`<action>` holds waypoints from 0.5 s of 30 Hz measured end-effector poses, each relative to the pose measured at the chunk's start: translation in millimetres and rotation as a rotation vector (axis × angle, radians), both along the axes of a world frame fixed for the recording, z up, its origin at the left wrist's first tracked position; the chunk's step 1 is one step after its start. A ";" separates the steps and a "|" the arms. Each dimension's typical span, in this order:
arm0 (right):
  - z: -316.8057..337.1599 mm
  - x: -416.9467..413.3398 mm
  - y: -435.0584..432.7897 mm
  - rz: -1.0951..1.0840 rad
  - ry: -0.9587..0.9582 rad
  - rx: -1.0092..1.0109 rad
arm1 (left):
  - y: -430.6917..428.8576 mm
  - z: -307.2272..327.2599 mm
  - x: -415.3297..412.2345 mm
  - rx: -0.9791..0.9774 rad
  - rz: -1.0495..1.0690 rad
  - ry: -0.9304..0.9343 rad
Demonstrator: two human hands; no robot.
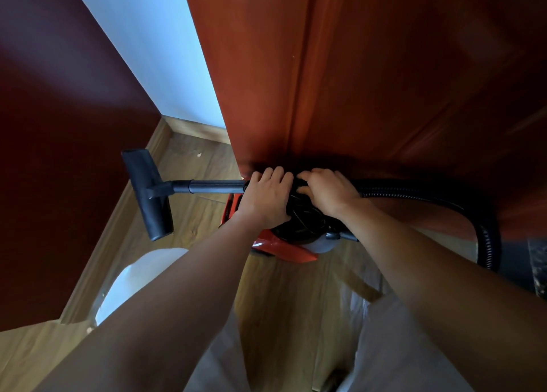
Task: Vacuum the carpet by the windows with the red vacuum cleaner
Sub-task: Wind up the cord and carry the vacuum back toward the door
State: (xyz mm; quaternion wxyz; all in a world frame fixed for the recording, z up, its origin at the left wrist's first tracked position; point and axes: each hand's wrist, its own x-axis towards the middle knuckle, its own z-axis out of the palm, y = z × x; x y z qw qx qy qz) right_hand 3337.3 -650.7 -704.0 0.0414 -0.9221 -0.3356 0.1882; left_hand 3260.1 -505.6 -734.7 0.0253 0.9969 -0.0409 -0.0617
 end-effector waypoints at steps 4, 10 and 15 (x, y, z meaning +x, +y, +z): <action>-14.7 7.6 -0.4 -0.094 -0.064 0.046 | 3.1 1.4 -2.2 -0.050 0.029 0.112; -33.1 11.0 -14.1 -0.198 -0.009 0.076 | 4.5 7.8 -4.8 -0.083 0.010 0.241; -34.1 5.3 -18.1 -0.155 -0.104 0.109 | 3.1 12.3 -10.7 -0.048 -0.037 0.246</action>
